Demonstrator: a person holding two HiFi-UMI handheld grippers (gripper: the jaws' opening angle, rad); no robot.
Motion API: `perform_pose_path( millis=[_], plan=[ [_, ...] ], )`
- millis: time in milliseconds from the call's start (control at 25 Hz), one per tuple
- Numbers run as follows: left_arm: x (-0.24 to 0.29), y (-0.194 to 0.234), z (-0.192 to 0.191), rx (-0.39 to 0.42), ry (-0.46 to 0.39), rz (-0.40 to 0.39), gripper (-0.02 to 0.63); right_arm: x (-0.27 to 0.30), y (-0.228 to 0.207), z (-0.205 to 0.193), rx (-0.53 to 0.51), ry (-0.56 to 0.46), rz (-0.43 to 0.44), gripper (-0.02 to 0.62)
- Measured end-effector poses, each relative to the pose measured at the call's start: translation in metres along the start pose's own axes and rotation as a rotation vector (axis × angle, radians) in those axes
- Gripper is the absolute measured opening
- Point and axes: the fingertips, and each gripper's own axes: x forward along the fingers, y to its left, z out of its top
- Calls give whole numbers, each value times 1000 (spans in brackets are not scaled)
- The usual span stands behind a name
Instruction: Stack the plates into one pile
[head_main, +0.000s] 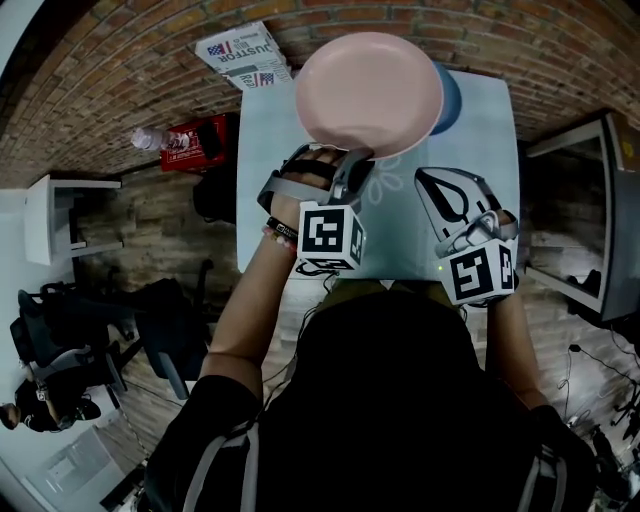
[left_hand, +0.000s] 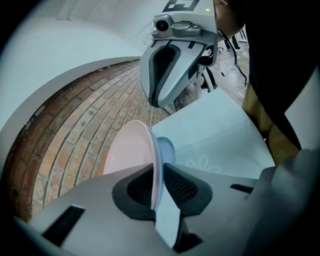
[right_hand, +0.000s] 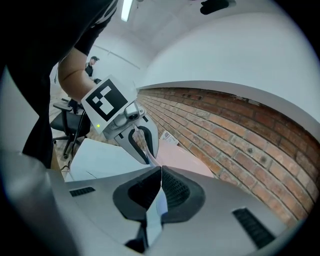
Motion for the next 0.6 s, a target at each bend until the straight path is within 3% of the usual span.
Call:
perform_pose_path(
  millis=[360,600],
  plan=[
    [40,1,52,29,-50,-45,66,-27,-35,-41,60,22,-47,35],
    [62,3,63,27,-45,-68,66,-28,-54,-59,78,29,-54,35]
  ],
)
